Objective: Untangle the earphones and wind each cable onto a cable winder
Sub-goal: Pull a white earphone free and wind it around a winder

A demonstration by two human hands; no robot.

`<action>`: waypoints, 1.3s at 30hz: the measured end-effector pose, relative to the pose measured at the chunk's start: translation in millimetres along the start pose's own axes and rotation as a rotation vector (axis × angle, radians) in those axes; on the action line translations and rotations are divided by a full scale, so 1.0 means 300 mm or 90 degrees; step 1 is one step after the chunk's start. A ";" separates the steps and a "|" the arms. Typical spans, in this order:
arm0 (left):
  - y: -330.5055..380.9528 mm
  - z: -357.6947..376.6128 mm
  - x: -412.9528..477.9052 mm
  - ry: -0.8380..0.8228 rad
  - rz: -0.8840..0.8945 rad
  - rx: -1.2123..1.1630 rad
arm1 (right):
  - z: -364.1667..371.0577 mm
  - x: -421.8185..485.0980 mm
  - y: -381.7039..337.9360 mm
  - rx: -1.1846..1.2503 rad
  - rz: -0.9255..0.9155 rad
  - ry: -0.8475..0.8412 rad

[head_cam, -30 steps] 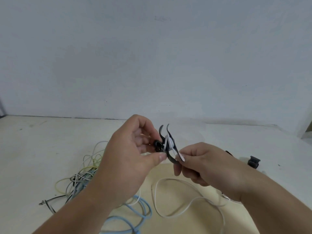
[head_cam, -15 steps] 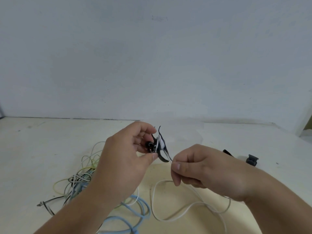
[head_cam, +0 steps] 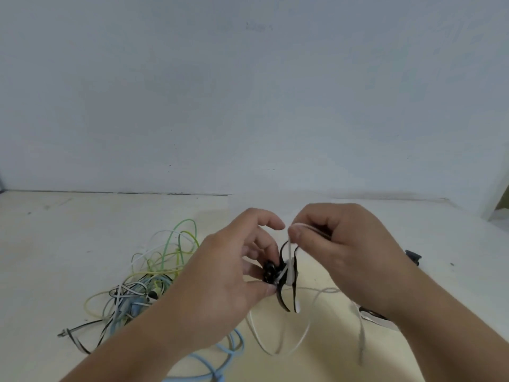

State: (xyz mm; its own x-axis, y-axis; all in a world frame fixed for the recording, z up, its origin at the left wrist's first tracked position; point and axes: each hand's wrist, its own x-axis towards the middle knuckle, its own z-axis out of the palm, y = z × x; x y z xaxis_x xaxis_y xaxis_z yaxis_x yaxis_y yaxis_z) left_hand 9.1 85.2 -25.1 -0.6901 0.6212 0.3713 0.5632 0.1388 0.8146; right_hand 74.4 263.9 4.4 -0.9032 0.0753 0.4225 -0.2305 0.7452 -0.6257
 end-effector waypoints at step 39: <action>-0.014 -0.022 0.004 0.141 0.030 0.204 | 0.009 -0.012 -0.023 0.124 0.025 -0.251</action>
State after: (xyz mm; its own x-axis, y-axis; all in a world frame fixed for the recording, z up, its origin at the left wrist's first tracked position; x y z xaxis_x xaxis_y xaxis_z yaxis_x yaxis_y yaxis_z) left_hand 3.0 80.3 -25.2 -0.7222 0.4555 0.5206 0.6855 0.3704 0.6268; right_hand 78.3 256.8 5.4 -0.9732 -0.1852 0.1363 -0.2223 0.6058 -0.7640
